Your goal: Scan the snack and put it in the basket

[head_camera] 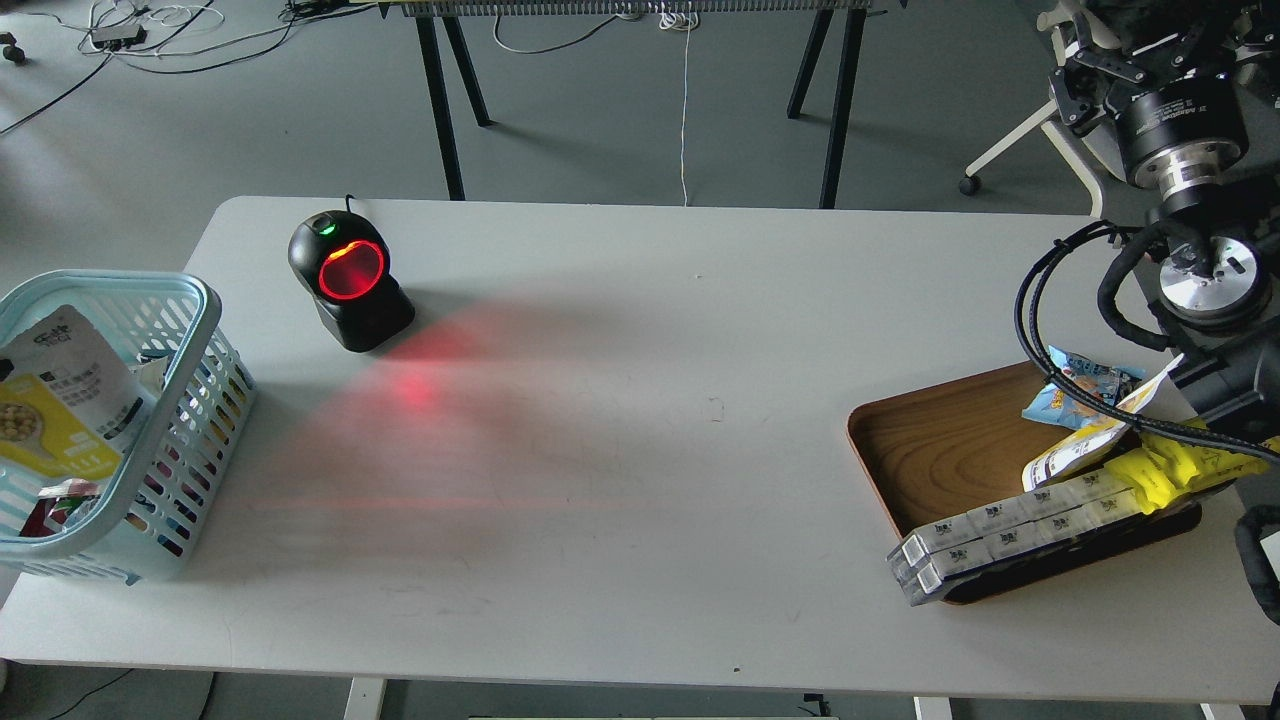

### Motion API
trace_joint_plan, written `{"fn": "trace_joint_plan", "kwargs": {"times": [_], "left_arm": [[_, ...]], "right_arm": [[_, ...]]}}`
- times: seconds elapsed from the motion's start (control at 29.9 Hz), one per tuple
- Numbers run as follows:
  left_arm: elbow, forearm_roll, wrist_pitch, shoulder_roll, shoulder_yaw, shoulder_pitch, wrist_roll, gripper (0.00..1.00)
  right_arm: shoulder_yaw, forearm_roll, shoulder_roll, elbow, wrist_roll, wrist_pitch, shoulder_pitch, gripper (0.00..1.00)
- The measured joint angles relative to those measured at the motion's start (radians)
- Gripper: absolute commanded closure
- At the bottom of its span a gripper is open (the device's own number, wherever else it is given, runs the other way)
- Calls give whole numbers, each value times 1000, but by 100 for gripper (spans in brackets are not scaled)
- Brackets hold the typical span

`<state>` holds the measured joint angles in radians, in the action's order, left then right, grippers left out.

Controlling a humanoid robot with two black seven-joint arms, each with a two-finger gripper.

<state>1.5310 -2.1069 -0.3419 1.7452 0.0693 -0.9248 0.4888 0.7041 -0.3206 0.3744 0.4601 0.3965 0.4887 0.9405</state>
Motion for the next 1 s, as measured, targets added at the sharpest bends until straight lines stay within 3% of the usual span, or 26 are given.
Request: {"fn": "trace_joint_plan", "kwargs": {"times": [0.03,0.17,0.3,0.43,0.57,0.7,0.84,1.0], "left_arm": [[0,5,-9,0,3,0,0,45],[0,148,-34,0,4,0,0,30],[-11,450,-19,0,-3,-9,0,26],[-41,767,47,-41,-37,-37,0,25],[-105,1052,205,-136,-116,-72,-1,25],[-222,1378,410,-264,-233,-94,-1,14],[-385,1638,608,-389,-340,-96,-1,5],[-609,1861,784,-588,-474,-98,-6,1]], "right_arm": [[0,0,0,0,0,0,0,4],[0,0,5,0,0,0,1,4],[-2,0,7,0,-1,0,1,1],[-7,6,12,0,-2,0,8,1],[-8,7,29,-3,-2,0,24,1],[-8,8,55,-6,-4,0,41,1],[-9,9,80,-14,-13,0,62,1],[-4,8,88,-17,-15,0,74,1]]}}
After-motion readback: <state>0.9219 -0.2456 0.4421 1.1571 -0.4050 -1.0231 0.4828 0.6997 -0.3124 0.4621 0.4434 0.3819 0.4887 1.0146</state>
